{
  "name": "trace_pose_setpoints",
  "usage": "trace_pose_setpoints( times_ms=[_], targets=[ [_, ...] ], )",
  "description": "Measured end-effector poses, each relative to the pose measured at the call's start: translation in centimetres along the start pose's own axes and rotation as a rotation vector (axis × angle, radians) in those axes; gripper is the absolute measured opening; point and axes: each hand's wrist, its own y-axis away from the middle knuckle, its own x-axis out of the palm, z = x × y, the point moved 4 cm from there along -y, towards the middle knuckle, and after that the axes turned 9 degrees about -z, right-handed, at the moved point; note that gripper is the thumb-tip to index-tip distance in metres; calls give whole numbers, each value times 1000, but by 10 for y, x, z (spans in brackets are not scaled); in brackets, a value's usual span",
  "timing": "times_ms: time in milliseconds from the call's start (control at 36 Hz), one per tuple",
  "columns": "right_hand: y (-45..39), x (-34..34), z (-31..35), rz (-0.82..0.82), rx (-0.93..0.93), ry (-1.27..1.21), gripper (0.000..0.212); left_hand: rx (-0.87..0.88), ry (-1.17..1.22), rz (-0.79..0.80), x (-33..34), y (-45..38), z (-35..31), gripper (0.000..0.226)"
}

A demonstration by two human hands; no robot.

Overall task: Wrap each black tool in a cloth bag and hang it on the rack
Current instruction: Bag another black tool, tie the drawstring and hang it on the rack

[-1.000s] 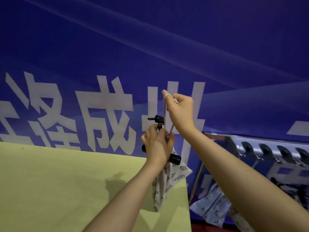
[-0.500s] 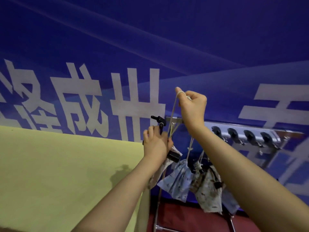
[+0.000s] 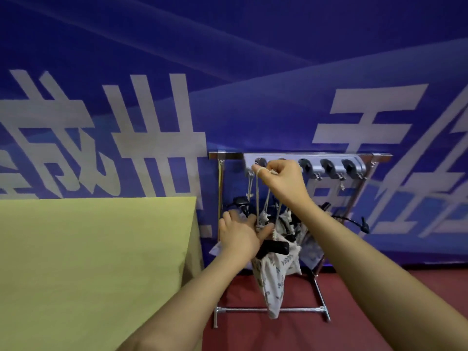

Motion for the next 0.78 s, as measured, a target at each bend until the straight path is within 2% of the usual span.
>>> trace_pose_setpoints(
  times_ms=[194, 417, 611, 778],
  targets=[
    [28, -41, -60, -2, 117, 126, 55, 265, -22, 28, 34, -1, -37, 52],
    [25, -94, -114, 5, 228, 171, 56, 426, 69, 80, 56, -19, -94, 47],
    [7, -140, -175, 19, 282, 184, 52, 477, 51, 212, 100, -41, -160, 42],
    [-14, -189, -239, 139, 333, 174, 53, 408, 11, 319, 123, -59, -238, 48]
  ],
)
